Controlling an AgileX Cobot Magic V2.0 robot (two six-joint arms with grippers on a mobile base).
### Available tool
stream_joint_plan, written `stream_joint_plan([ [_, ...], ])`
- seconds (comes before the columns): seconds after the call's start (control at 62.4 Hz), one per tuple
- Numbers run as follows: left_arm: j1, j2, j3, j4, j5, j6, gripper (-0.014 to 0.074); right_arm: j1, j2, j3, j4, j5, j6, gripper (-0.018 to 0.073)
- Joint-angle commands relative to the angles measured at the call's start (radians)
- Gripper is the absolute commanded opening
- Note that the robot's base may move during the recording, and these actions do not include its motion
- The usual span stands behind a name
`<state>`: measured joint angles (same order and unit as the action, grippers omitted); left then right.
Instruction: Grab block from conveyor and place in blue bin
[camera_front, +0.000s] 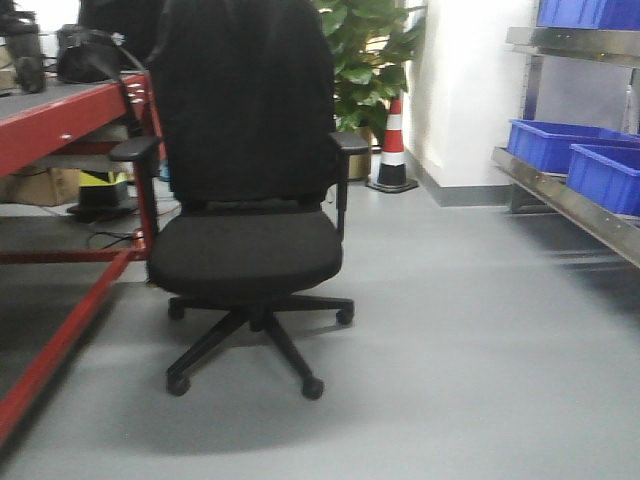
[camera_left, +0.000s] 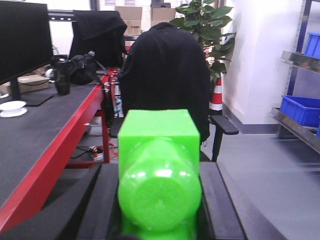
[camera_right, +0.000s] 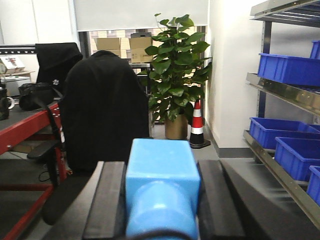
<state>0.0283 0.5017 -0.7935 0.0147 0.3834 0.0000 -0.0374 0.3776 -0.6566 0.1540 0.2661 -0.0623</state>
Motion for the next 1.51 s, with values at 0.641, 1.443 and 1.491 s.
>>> stream_joint_plan([
  [0.641, -0.003, -0.007, -0.006, 0.0, -0.013, 0.0, -0.0111, 0.001, -0.002, 0.001, -0.002, -0.015, -0.007, -0.0162],
  [1.443, -0.003, -0.007, -0.006, 0.0, -0.013, 0.0, -0.0111, 0.001, -0.002, 0.001, -0.002, -0.015, -0.007, -0.0162],
  [1.491, -0.003, -0.007, -0.006, 0.0, -0.013, 0.0, -0.0111, 0.001, -0.002, 0.001, -0.002, -0.015, -0.007, -0.0162],
])
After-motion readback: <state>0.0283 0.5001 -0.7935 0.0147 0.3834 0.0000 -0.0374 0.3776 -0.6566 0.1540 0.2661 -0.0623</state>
